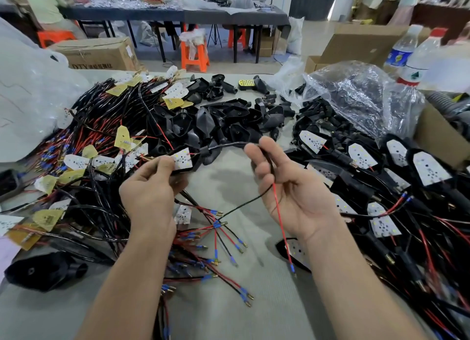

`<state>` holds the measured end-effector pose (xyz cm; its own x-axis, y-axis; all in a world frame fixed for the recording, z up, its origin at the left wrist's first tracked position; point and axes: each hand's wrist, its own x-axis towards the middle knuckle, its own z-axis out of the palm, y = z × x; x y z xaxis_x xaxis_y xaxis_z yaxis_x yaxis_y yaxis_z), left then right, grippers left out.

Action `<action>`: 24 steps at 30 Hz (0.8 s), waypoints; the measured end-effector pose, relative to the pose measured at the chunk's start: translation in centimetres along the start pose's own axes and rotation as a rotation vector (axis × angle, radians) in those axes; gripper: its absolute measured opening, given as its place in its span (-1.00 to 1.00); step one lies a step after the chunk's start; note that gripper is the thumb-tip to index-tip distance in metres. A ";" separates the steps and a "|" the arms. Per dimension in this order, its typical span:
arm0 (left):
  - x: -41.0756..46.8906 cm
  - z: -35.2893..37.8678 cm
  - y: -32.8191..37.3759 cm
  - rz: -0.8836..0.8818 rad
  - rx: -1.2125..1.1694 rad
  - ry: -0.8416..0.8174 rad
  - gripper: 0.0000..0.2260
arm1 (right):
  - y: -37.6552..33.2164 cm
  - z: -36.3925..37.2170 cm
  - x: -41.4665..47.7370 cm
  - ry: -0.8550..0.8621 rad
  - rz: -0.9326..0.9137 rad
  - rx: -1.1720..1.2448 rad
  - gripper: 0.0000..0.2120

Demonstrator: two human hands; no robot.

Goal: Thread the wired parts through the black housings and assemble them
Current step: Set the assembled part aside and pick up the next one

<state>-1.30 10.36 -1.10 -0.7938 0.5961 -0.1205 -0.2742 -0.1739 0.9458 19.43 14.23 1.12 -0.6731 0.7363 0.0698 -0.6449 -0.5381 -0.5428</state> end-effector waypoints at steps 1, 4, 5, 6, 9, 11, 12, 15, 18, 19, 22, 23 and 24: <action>-0.1 0.1 -0.1 -0.026 0.025 -0.045 -0.94 | 0.3 -0.1 0.2 -0.029 -0.037 -0.094 -0.48; -0.5 -0.1 -0.9 0.015 0.311 -0.148 -0.50 | 1.3 -0.7 0.9 0.153 -0.292 -0.723 -0.59; -0.8 -0.2 -0.9 0.079 0.465 -0.170 -0.38 | 1.7 -0.8 1.1 0.290 -0.398 -0.921 -0.62; -1.1 -0.3 -0.9 0.137 0.578 -0.194 -0.30 | 2.1 -0.8 1.3 0.419 -0.487 -1.064 -0.62; -1.4 -0.5 -0.9 0.210 0.656 -0.270 -0.29 | 2.6 -0.5 1.2 0.645 -0.664 -1.237 -0.64; -1.4 -0.5 -1.0 0.227 0.719 -0.379 -0.49 | 2.3 -0.4 0.7 0.733 -0.785 -1.258 -0.67; -1.6 -0.5 -0.9 0.253 0.789 -0.455 -0.63 | 2.0 -0.3 0.5 0.770 -0.830 -1.278 -0.69; -2.3 -0.7 0.1 0.286 0.925 -0.706 -0.84 | 1.5 0.1 0.4 0.843 -0.881 -1.430 -0.72; -2.5 -1.1 0.9 0.250 0.926 -0.918 -0.74 | 1.4 0.2 0.5 0.886 -0.900 -1.618 -0.76; -2.5 -1.2 1.1 0.231 0.850 -0.911 -0.73 | 1.3 0.1 0.5 0.880 -0.887 -1.674 -0.78; -2.1 -2.0 1.6 0.227 0.696 -0.775 -0.76 | 1.0 -0.1 0.5 0.878 -0.815 -1.730 -0.85; -2.0 -2.3 1.5 0.268 0.728 -0.746 -0.76 | 1.0 -0.1 0.5 0.884 -0.805 -1.732 -0.88; -1.9 -2.4 1.3 0.322 0.790 -0.715 -0.75 | 1.1 0.0 0.5 0.879 -0.814 -1.741 -0.92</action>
<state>-1.47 7.10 -0.34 -0.2002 0.9716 0.1259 0.5130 -0.0055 0.8584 18.34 14.02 0.54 0.1570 0.7835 0.6012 0.6349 0.3862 -0.6691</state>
